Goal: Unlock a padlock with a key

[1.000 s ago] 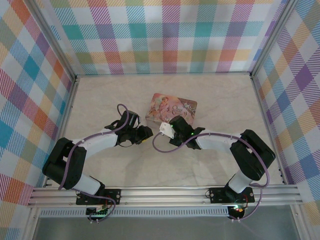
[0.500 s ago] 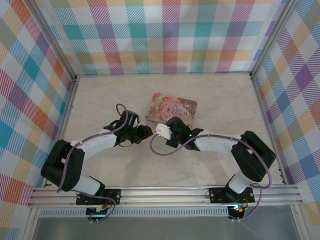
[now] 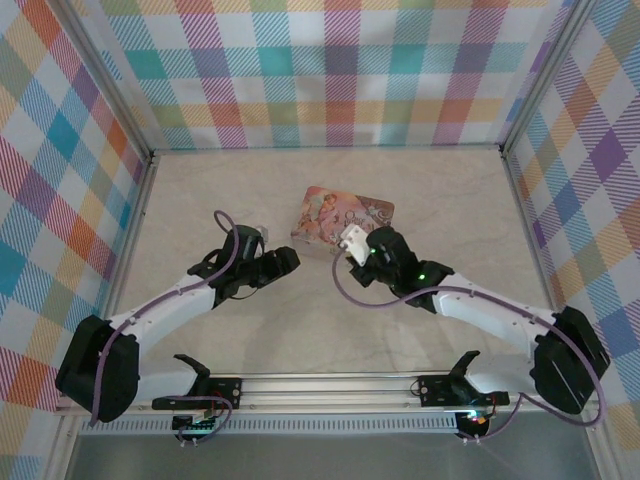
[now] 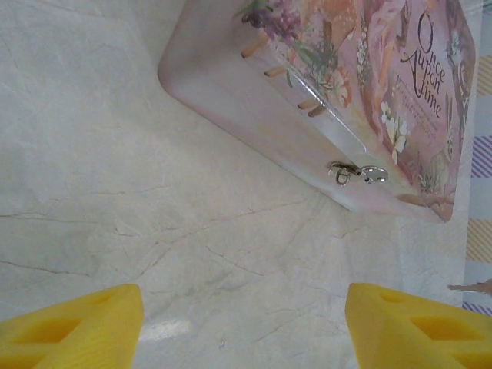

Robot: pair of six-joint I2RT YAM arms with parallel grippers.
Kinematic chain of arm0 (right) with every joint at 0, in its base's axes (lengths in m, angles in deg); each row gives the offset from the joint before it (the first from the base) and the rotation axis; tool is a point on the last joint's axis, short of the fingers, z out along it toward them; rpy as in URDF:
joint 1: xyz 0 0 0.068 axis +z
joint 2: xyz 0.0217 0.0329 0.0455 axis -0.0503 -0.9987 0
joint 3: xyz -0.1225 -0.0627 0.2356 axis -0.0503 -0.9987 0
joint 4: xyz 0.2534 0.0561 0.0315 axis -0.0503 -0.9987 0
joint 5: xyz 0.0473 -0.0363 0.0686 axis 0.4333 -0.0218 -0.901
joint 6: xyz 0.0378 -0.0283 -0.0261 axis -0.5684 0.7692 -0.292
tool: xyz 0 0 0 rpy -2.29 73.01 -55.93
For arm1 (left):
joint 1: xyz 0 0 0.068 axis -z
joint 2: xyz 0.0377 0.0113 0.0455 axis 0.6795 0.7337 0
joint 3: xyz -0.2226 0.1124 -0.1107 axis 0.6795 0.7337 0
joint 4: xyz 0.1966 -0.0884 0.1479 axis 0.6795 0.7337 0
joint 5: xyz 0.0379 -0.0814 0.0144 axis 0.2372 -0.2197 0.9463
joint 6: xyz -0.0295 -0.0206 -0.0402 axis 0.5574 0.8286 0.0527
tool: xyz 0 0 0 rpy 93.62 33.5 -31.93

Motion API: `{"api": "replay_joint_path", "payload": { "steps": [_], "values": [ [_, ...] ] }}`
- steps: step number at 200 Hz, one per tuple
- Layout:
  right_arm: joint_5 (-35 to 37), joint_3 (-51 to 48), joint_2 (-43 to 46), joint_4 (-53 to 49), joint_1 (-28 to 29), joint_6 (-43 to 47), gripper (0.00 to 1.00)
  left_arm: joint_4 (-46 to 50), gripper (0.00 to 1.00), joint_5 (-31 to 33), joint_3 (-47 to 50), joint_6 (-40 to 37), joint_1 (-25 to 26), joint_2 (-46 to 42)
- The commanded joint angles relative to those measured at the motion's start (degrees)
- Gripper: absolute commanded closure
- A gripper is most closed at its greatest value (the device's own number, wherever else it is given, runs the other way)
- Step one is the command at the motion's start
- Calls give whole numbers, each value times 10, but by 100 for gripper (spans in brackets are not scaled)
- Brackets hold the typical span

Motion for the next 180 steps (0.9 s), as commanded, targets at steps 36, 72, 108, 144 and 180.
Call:
{"api": "replay_joint_path", "payload": {
  "steps": [36,72,108,144,180],
  "values": [
    [-10,-17,66,-56,-139,-183,100,-21,0,33,10,-20,1,-15],
    [-8,-6,68,-129,-252,-286,100,-12,0,51,-2,-31,-1,-13],
    [-50,-4,26,-163,-351,-352,100,3,0,79,-14,-37,-2,-14],
    [-105,5,-34,-162,-403,-381,100,-5,0,68,-15,-46,-7,-15],
    [-151,14,-104,-141,-430,-401,100,-19,0,-8,-30,-71,-15,-10]
  ]
}}
